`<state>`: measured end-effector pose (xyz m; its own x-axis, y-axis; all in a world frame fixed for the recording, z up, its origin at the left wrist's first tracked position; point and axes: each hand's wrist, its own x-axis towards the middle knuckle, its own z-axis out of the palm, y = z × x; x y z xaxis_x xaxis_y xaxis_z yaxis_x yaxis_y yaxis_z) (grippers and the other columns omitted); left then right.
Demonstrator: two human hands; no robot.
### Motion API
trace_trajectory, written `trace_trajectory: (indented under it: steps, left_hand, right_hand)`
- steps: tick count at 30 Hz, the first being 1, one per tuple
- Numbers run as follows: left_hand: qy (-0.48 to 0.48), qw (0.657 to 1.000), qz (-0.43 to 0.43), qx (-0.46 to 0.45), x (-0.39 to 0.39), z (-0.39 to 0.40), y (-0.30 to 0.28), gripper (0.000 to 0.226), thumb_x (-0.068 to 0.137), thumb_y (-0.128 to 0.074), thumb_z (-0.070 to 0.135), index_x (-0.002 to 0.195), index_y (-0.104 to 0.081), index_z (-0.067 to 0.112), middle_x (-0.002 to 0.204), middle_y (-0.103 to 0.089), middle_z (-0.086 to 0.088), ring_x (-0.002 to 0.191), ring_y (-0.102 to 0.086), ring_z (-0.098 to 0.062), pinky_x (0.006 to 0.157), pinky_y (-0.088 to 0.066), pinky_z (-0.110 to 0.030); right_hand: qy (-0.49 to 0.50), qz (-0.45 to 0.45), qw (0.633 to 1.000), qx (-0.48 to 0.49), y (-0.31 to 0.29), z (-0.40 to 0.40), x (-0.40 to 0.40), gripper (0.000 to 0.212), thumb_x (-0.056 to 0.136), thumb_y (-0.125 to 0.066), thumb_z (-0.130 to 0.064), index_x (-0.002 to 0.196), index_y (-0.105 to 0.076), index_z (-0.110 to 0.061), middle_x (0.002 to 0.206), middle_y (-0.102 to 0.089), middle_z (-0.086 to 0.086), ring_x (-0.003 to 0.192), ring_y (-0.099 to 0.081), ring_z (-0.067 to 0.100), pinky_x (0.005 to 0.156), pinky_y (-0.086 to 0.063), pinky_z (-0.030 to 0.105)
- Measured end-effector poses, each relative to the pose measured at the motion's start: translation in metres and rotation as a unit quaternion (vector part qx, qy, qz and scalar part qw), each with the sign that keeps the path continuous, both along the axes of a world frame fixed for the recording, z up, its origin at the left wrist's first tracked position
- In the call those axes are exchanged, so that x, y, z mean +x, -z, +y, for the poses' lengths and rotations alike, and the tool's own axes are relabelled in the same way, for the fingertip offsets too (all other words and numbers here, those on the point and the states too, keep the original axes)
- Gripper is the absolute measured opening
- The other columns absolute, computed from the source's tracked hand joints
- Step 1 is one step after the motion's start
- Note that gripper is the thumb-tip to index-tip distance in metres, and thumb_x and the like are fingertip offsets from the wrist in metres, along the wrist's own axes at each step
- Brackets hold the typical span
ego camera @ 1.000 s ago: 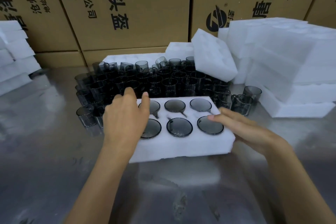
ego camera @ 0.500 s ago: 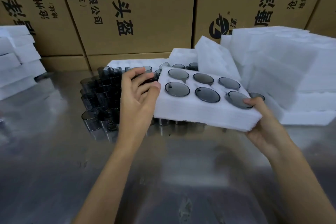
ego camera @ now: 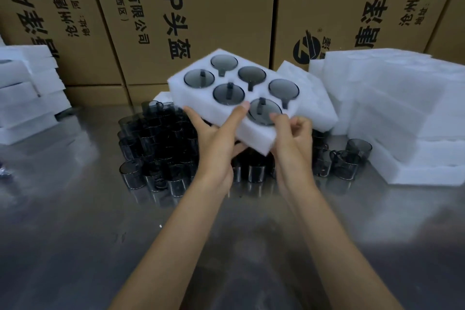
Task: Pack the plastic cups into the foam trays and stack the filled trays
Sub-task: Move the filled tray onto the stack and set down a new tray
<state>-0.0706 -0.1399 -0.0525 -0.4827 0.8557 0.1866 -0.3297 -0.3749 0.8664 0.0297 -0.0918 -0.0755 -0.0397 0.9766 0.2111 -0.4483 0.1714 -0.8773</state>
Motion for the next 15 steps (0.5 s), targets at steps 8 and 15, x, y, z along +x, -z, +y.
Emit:
trace_trajectory:
  steps: [8,15]
  left_hand:
    - [-0.154,0.979,-0.132,0.018,-0.127,0.060,-0.061,0.107,0.084,-0.073,0.011,0.155,0.002,0.041,0.126,-0.064,-0.004,0.101,-0.071,-0.025,0.077,-0.061,-0.051]
    - [-0.265,0.941,-0.206,-0.037,-0.274,0.121,-0.069,0.106,0.087,-0.074,0.019,0.155,0.007,0.034,0.126,-0.048,-0.002,0.089,-0.061,-0.019,0.048,-0.057,-0.042]
  right_hand:
    - [0.006,-0.049,0.998,0.040,-0.044,0.042,-0.078,0.025,0.101,-0.050,-0.047,0.101,-0.055,-0.023,0.125,-0.055,-0.002,0.096,-0.067,0.010,0.068,-0.059,0.026]
    - [0.042,-0.020,0.999,-0.010,-0.031,0.111,-0.097,0.028,0.103,-0.045,-0.034,0.085,-0.060,-0.019,0.057,-0.063,-0.023,0.078,-0.066,0.020,0.066,-0.055,0.035]
